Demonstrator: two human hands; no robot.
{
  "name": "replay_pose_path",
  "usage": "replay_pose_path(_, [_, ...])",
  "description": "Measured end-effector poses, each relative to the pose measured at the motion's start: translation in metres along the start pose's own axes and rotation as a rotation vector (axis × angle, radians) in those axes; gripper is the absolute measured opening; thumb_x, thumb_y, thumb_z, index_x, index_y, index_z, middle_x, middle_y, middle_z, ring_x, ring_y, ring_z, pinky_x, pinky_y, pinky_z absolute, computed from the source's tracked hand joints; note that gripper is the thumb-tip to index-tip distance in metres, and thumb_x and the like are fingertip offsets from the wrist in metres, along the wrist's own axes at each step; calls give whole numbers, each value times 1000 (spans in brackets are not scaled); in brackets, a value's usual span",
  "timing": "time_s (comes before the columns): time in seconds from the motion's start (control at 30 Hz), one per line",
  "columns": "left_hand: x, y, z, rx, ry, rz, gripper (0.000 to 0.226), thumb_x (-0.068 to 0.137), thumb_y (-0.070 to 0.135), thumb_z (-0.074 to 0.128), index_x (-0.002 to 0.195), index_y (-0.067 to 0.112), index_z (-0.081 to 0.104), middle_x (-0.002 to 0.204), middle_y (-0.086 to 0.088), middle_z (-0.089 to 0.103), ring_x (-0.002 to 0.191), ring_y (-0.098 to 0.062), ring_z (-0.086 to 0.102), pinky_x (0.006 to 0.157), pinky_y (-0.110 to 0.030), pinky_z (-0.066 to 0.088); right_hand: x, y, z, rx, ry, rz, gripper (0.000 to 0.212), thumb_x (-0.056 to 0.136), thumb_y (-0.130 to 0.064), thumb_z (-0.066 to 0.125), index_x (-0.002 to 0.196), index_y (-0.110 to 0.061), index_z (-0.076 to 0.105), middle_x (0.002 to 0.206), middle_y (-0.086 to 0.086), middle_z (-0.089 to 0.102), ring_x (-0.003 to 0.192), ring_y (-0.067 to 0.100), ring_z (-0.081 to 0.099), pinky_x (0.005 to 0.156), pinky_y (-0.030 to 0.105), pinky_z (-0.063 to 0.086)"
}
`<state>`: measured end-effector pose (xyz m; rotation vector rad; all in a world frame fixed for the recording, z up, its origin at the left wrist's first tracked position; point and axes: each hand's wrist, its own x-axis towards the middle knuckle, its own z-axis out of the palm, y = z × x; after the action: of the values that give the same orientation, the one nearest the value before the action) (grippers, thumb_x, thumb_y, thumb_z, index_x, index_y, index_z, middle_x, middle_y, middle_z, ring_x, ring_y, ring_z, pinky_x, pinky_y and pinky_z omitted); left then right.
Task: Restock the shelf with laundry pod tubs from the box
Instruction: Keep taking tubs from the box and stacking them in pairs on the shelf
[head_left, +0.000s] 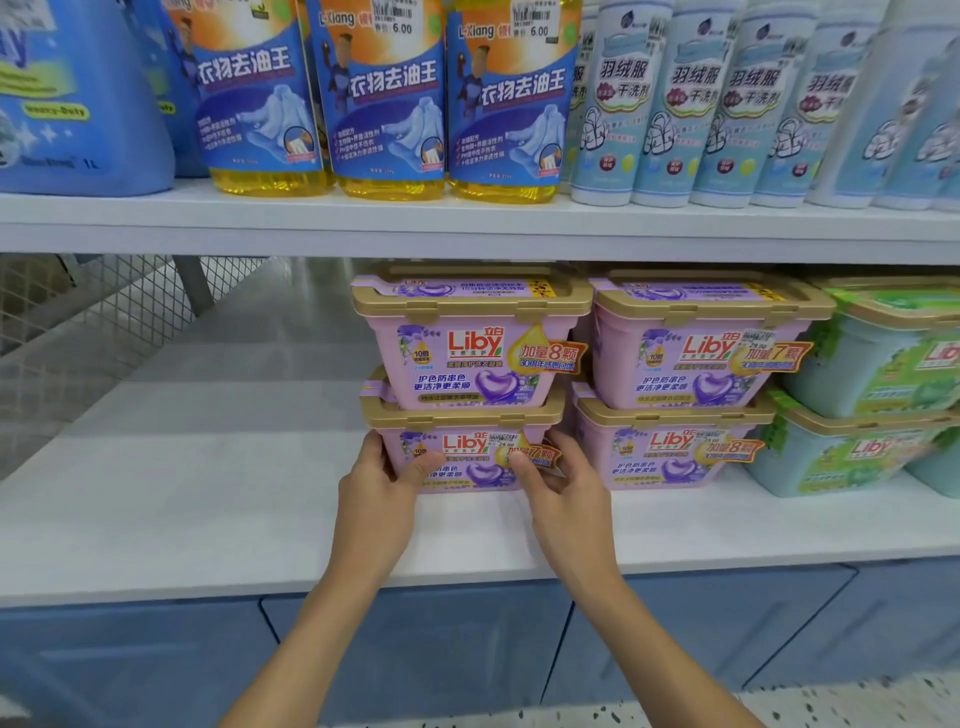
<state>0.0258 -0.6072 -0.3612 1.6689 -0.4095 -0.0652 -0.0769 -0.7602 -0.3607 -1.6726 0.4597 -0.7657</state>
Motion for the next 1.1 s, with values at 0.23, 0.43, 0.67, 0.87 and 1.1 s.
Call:
replay_pose_path(0.23, [18,-5,6,19,-3,27,28,92,28,73,117,30,60,105,21,73,93,3,70,79,-21,54,23,11,8,-50,43,18,27,93,-27,71,119,-28,64,104,-12,75,93,4,71,87,37,60])
replay_pose_path(0.43, [53,-8,16,26,7,30,34,94,29,71,124,18,60,112,7,73,98,-7,71,77,-21,55,51,12,24,-167,111,2,33,95,-30,66,127,-22,60,110,-12,71,102,15,70,94,39,56])
replay_pose_path(0.67, [77,-11,28,21,45,13,36,94,25,71,127,16,58,107,8,69,86,4,65,61,-2,48,73,19,45,-232,192,21,29,98,-30,61,124,-20,58,120,0,71,110,24,67,95,38,54])
replay_pose_path(0.87, [83,-16,32,35,62,32,37,95,24,71,128,16,58,101,14,68,76,16,64,61,1,45,83,20,49,-238,198,52,31,98,-26,61,128,-20,58,122,-1,70,113,21,65,88,23,43])
replay_pose_path(1.1, [80,-15,33,60,71,35,37,96,24,69,129,14,56,100,12,67,76,15,62,61,1,42,83,18,49,-252,213,51,32,97,-26,62,128,-20,59,116,-1,71,106,22,65,83,24,42])
